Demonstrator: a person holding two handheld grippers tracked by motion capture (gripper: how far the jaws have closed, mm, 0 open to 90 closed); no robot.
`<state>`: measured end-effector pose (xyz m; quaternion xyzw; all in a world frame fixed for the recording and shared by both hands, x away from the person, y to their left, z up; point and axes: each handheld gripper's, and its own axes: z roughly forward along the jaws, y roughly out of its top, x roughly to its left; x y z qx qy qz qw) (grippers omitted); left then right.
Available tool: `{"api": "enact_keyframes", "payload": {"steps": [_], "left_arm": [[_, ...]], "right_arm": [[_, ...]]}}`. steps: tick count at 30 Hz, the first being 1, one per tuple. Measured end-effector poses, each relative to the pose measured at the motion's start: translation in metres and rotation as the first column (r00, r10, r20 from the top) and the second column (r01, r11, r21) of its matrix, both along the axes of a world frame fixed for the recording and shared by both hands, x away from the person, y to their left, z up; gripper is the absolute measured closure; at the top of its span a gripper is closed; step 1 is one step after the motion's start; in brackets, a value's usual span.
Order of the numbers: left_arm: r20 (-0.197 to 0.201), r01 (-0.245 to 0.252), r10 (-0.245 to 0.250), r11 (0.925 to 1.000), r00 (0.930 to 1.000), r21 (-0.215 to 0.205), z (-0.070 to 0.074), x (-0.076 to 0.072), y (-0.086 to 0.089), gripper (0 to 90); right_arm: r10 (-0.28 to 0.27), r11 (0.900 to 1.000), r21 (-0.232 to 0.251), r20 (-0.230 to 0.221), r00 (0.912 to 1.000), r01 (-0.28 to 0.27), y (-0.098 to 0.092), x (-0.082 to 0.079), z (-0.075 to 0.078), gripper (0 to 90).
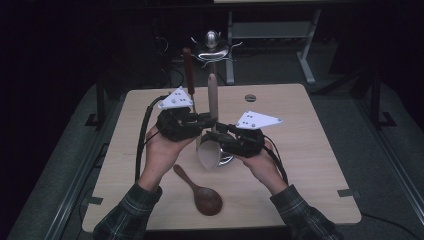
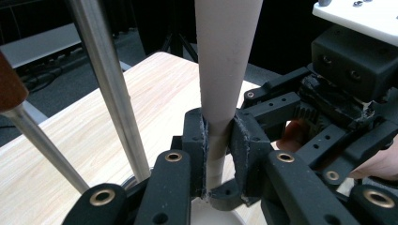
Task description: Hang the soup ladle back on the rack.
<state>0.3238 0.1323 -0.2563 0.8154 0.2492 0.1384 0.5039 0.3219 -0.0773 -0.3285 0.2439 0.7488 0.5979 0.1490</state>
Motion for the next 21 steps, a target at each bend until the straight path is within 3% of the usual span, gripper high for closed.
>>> {"api": "enact_keyframes", "payload": {"steps": [5,8,16,21], "left_arm": [[-0.004,0.000,0.000,1.0000,1.0000,0.004,-0.002,0.000,0.001,76.5],[-0.003,0.006,-0.006,1.0000,1.0000,0.002,-0.002,0.001,0.001,76.4],[0.003,0.017,-0.017,0.9998,0.9998,-0.010,-0.002,0.000,0.006,70.7],[0.012,0.038,-0.038,0.9992,0.9992,-0.009,0.001,-0.003,0.014,63.5]], "right_arm": [[-0.013,1.000,-0.015,-0.003,0.9999,0.013,0.005,0.001,-0.001,77.2],[-0.017,1.000,-0.025,0.016,0.9997,0.017,0.005,0.000,-0.002,78.5],[0.013,1.000,-0.023,-0.024,0.9996,-0.013,0.003,0.002,-0.003,79.0],[0.087,0.996,-0.018,-0.036,0.9956,-0.088,0.000,0.008,-0.008,79.1]]}}
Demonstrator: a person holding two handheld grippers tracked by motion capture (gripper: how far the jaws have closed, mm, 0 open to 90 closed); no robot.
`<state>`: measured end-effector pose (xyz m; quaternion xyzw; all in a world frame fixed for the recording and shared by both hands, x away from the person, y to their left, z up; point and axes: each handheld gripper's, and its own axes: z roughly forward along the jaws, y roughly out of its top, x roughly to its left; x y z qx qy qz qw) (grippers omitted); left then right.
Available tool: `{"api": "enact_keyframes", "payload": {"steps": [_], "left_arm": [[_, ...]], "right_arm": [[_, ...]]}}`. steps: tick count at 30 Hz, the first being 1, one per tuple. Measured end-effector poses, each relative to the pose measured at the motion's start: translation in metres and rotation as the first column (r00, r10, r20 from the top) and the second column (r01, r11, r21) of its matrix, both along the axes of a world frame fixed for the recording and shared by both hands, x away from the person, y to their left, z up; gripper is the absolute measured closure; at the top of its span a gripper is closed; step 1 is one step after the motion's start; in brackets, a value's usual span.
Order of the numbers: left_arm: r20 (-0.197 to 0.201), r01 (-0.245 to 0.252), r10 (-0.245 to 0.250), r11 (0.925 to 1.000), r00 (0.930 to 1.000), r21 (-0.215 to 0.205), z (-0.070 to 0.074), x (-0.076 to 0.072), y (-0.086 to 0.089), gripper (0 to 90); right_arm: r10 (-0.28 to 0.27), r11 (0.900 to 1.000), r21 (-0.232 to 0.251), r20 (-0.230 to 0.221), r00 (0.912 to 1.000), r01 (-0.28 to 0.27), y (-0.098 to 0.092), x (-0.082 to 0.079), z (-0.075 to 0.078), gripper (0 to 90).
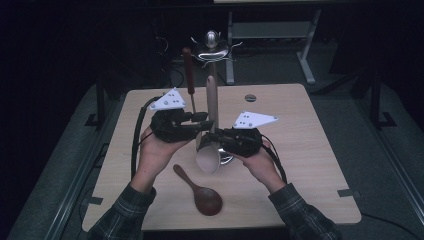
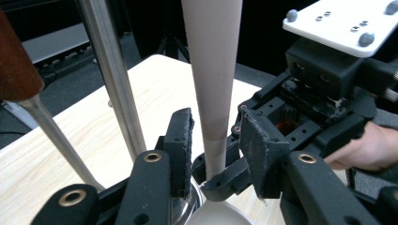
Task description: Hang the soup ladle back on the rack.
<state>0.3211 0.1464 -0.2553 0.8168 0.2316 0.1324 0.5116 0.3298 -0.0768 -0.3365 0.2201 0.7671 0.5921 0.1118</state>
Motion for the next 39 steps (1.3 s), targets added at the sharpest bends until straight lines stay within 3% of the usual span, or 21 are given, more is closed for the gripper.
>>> {"api": "enact_keyframes", "payload": {"steps": [5,6,7,10,14,17,18,20,24,25,26,30,33,39], "left_arm": [[0.010,0.047,-0.047,0.9987,0.9988,-0.020,0.001,-0.001,0.007,60.7],[0.010,0.047,-0.047,0.9987,0.9988,-0.020,0.001,-0.001,0.007,60.4],[0.010,0.054,-0.054,0.9981,0.9985,-0.029,0.001,-0.001,0.007,60.5],[0.022,0.086,-0.086,0.9957,0.9961,-0.035,0.002,-0.003,0.006,61.7],[0.015,0.123,-0.122,0.9914,0.9924,-0.045,0.002,-0.004,0.005,71.4],[0.008,0.115,-0.114,0.9924,0.9934,-0.044,0.003,-0.004,0.003,73.3],[0.015,0.088,-0.087,0.9959,0.9960,-0.020,0.003,-0.005,0.001,73.5],[0.016,0.055,-0.055,0.9985,0.9983,0.004,0.001,-0.006,-0.001,73.7],[-0.002,0.035,-0.035,0.9993,0.9994,-0.011,-0.002,-0.004,-0.002,73.7],[-0.006,0.036,-0.036,0.9992,0.9993,-0.016,-0.002,-0.003,-0.002,73.7],[-0.006,0.035,-0.035,0.9990,0.9994,-0.027,-0.002,-0.003,-0.003,73.7],[0.006,0.040,-0.040,0.9991,0.9992,-0.015,-0.003,-0.002,-0.004,73.4],[0.027,0.036,-0.036,0.9991,0.9990,-0.023,-0.001,-0.004,0.000,59.7],[0.044,0.002,-0.001,0.9998,0.9990,-0.018,-0.003,-0.013,0.024,49.5]], "right_arm": [[0.108,0.994,0.008,0.005,0.9941,-0.108,0.000,0.000,-0.001,79.1],[0.108,0.994,0.008,0.005,0.9941,-0.108,0.000,0.000,-0.001,79.1],[0.155,0.988,0.016,-0.001,0.9879,-0.155,0.000,-0.001,-0.001,79.0],[0.180,0.984,0.016,-0.003,0.9836,-0.180,0.000,-0.001,-0.001,79.0],[0.223,0.975,0.022,-0.005,0.9748,-0.223,0.000,-0.001,-0.001,79.0],[0.215,0.976,0.015,0.005,0.9766,-0.215,0.000,-0.001,0.000,78.4],[0.175,0.984,0.017,0.015,0.9844,-0.175,0.000,-0.002,0.000,71.8],[0.142,0.989,0.041,0.016,0.9898,-0.142,-0.002,-0.002,0.002,70.0],[0.113,0.993,0.029,0.025,0.9932,-0.114,-0.002,-0.003,0.006,69.2],[0.102,0.994,0.021,0.033,0.9942,-0.103,-0.001,-0.003,0.006,69.9],[0.091,0.996,0.002,0.037,0.9952,-0.091,0.002,-0.003,0.003,76.3],[0.085,0.996,0.009,0.038,0.9956,-0.086,0.002,-0.003,0.001,78.8],[0.097,0.995,0.014,0.034,0.9947,-0.097,0.003,-0.002,0.003,79.0],[0.108,0.994,0.007,0.018,0.9940,-0.108,0.004,0.002,0.005,79.0]]}}
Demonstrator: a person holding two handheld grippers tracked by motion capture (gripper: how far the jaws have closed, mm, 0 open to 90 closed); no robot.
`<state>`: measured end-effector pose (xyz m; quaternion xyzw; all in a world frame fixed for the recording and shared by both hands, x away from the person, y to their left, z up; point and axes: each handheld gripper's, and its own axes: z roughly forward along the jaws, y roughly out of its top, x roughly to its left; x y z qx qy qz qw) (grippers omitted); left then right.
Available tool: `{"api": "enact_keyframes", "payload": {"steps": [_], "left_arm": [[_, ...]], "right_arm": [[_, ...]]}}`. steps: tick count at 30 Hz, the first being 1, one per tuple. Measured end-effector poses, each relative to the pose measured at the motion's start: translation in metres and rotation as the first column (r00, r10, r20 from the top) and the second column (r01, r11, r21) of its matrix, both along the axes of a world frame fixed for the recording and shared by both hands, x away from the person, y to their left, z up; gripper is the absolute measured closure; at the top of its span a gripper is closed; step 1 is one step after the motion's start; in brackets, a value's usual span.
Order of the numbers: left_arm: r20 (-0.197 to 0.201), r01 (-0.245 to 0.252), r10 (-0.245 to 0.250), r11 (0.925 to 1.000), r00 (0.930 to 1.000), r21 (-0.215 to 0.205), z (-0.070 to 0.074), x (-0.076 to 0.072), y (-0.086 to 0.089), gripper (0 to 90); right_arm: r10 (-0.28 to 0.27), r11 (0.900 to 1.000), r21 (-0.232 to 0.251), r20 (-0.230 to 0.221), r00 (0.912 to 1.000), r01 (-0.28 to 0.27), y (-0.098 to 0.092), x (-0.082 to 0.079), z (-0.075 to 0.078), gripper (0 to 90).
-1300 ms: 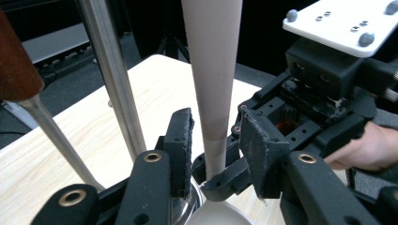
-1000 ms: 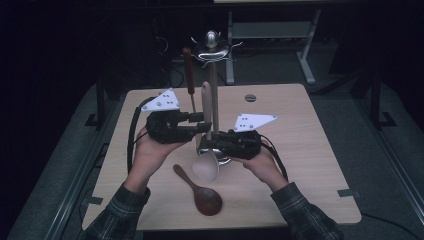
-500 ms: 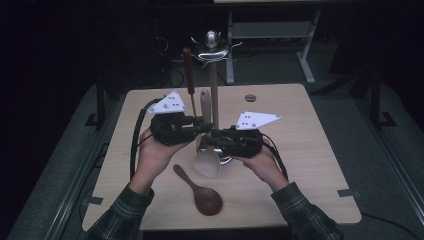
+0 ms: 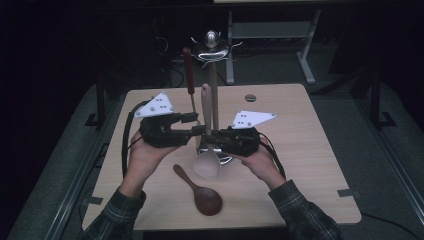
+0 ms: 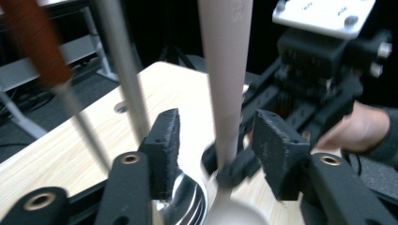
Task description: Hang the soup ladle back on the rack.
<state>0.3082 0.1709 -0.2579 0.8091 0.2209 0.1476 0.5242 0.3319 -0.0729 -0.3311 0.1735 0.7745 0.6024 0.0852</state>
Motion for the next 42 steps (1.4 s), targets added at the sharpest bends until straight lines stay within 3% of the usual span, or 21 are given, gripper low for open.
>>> {"api": "enact_keyframes", "payload": {"steps": [3,8,9,10,14,15,17,18,19,20,22,26,31,42], "left_arm": [[-0.017,-0.035,0.035,0.9992,0.9993,0.021,-0.012,-0.006,0.021,46.8],[-0.042,-0.070,0.073,0.9959,0.9965,0.056,-0.031,-0.008,0.040,42.9],[-0.055,-0.094,0.098,0.9924,0.9937,0.079,-0.042,-0.009,0.047,41.3],[-0.055,-0.094,0.098,0.9924,0.9937,0.079,-0.042,-0.009,0.047,40.5],[-0.091,-0.117,0.125,0.9891,0.9880,0.089,-0.066,-0.010,0.062,38.9],[-0.104,-0.117,0.128,0.9879,0.9863,0.101,-0.078,-0.011,0.068,38.1],[-0.109,-0.123,0.136,0.9858,0.9848,0.114,-0.085,-0.012,0.071,37.7],[-0.130,-0.132,0.148,0.9834,0.9804,0.124,-0.097,-0.013,0.078,37.5],[-0.130,-0.132,0.148,0.9834,0.9804,0.124,-0.097,-0.013,0.078,37.5],[-0.143,-0.137,0.155,0.9824,0.9775,0.127,-0.106,-0.014,0.084,37.4],[-0.175,-0.163,0.187,0.9763,0.9666,0.142,-0.124,-0.019,0.093,37.3],[-0.199,-0.167,0.200,0.9712,0.9594,0.170,-0.142,-0.023,0.104,36.6],[-0.224,-0.168,0.203,0.9718,0.9533,0.166,-0.149,-0.024,0.107,36.4],[-0.231,-0.158,0.196,0.9721,0.9530,0.173,-0.152,-0.022,0.107,36.0]], "right_arm": [[0.022,1.000,0.001,-0.002,0.9998,-0.022,0.001,0.002,0.006,79.1],[0.032,0.999,-0.003,0.007,0.9995,-0.032,0.004,0.005,0.015,79.1],[0.034,0.999,-0.005,0.014,0.9993,-0.034,0.005,0.006,0.019,79.0],[0.034,0.999,-0.005,0.014,0.9993,-0.034,0.005,0.006,0.019,79.0],[0.027,1.000,0.006,0.004,0.9996,-0.027,0.005,0.012,0.025,79.0],[0.022,1.000,0.012,0.009,0.9997,-0.022,0.005,0.016,0.026,79.1],[0.019,1.000,0.012,0.008,0.9998,-0.019,0.006,0.017,0.027,79.1],[0.019,1.000,0.014,0.008,0.9998,-0.019,0.006,0.018,0.028,79.0],[0.019,1.000,0.014,0.008,0.9998,-0.019,0.006,0.018,0.028,79.0],[0.021,1.000,0.021,0.000,0.9998,-0.021,0.005,0.019,0.028,79.1],[0.020,0.999,0.027,-0.005,0.9998,-0.020,0.005,0.021,0.028,79.0],[0.029,0.999,0.032,-0.002,0.9996,-0.029,0.008,0.023,0.028,79.0],[0.039,0.999,0.037,-0.008,0.9992,-0.038,0.012,0.023,0.029,79.1],[0.031,0.998,0.058,0.001,0.9995,-0.031,0.011,0.025,0.026,79.0]]}}
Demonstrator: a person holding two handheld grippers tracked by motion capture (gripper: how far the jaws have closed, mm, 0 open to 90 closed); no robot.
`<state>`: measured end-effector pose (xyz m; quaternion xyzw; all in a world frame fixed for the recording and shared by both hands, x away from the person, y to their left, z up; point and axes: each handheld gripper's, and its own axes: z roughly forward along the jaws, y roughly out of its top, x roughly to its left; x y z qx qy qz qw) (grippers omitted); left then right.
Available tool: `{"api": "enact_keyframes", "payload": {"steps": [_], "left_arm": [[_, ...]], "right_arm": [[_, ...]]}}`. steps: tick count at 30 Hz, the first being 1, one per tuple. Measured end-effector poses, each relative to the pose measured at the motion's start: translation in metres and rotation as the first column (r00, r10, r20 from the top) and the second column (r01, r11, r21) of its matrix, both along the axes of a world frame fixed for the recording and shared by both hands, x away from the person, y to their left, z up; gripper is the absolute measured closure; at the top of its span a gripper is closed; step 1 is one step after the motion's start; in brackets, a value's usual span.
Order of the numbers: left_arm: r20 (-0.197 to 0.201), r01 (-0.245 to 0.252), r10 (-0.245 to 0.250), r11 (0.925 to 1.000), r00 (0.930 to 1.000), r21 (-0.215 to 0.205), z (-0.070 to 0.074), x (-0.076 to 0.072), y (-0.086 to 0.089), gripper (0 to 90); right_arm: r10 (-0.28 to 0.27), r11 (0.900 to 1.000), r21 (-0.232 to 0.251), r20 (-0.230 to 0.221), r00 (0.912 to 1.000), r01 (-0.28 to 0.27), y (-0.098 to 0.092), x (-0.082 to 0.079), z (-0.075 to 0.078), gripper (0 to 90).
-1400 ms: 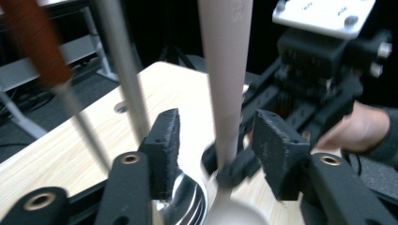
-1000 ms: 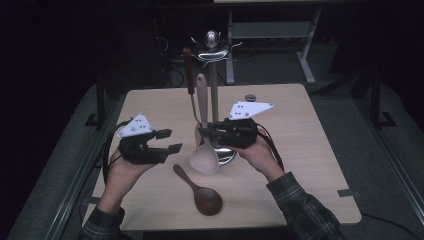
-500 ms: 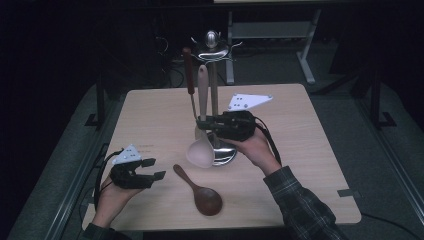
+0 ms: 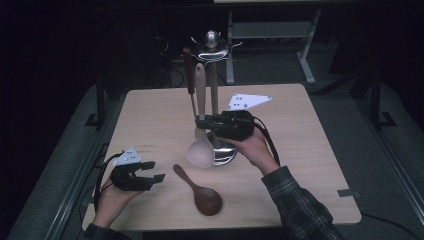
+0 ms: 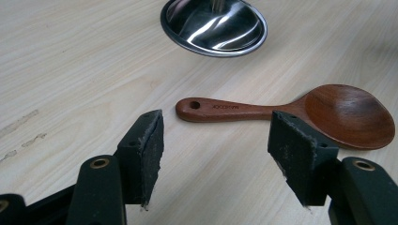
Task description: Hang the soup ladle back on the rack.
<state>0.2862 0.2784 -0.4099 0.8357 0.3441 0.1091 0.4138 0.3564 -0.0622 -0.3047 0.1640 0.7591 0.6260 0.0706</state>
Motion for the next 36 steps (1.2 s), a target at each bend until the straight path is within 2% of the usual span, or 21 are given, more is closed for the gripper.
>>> {"api": "enact_keyframes", "payload": {"steps": [6,9,18,19,20,21,24,27,28,29,30,31,33,36], "left_arm": [[-0.001,0.003,-0.003,1.0000,1.0000,0.003,-0.001,0.001,0.000,35.9],[-0.002,0.005,-0.005,1.0000,1.0000,0.005,-0.001,0.001,-0.001,35.9],[-0.014,0.006,-0.006,1.0000,0.9999,-0.003,-0.002,0.000,-0.002,35.9],[-0.012,0.007,-0.007,1.0000,0.9999,-0.002,-0.001,0.000,-0.002,35.9],[-0.011,0.005,-0.005,1.0000,0.9999,-0.003,-0.001,0.000,-0.002,35.7],[-0.013,0.003,-0.003,1.0000,0.9999,-0.006,-0.002,0.000,-0.002,35.5],[-0.012,0.004,-0.004,1.0000,0.9999,-0.005,-0.002,0.000,-0.001,35.5],[-0.015,0.001,-0.002,1.0000,0.9999,-0.004,-0.003,0.001,-0.001,35.5],[-0.015,0.002,-0.002,1.0000,0.9999,-0.002,-0.003,0.001,-0.001,35.5],[-0.015,0.003,-0.003,1.0000,0.9999,-0.002,-0.003,0.001,-0.001,35.3],[-0.013,0.004,-0.004,1.0000,0.9999,-0.001,-0.003,0.001,-0.001,35.3],[-0.010,0.007,-0.007,1.0000,0.9999,0.004,-0.003,0.001,-0.001,35.1],[-0.013,0.008,-0.008,1.0000,0.9999,0.004,-0.003,0.001,-0.002,35.1],[-0.013,0.017,-0.017,0.9998,0.9998,0.006,-0.002,0.001,-0.002,35.0]], "right_arm": [[-0.009,1.000,0.009,-0.009,0.9999,0.009,-0.004,0.000,-0.002,79.1],[-0.012,1.000,0.013,-0.042,0.9991,0.012,-0.006,0.008,-0.006,79.0],[-0.047,0.999,0.018,-0.034,0.9983,0.047,-0.008,0.015,-0.009,77.0],[-0.052,0.998,0.019,-0.028,0.9983,0.053,-0.009,0.015,-0.009,75.5],[-0.057,0.998,0.013,-0.029,0.9980,0.057,-0.010,0.015,-0.010,70.0],[-0.059,0.998,-0.011,-0.028,0.9979,0.059,-0.013,0.014,-0.011,67.4],[-0.069,0.997,-0.031,-0.016,0.9975,0.068,-0.017,0.012,-0.012,64.9],[-0.096,0.995,-0.036,-0.004,0.9953,0.096,-0.033,0.008,-0.015,59.5],[-0.096,0.995,-0.036,-0.004,0.9953,0.096,-0.033,0.008,-0.015,59.5],[-0.111,0.993,-0.037,-0.007,0.9938,0.111,-0.042,0.007,-0.017,56.9],[-0.111,0.993,-0.037,-0.007,0.9938,0.111,-0.042,0.007,-0.017,56.9],[-0.123,0.992,-0.023,-0.023,0.9921,0.123,-0.052,0.007,-0.020,54.9],[-0.133,0.991,-0.021,-0.025,0.9908,0.132,-0.056,0.008,-0.021,54.2],[-0.172,0.985,-0.012,-0.035,0.9844,0.172,-0.072,0.012,-0.027,54.2]]}}
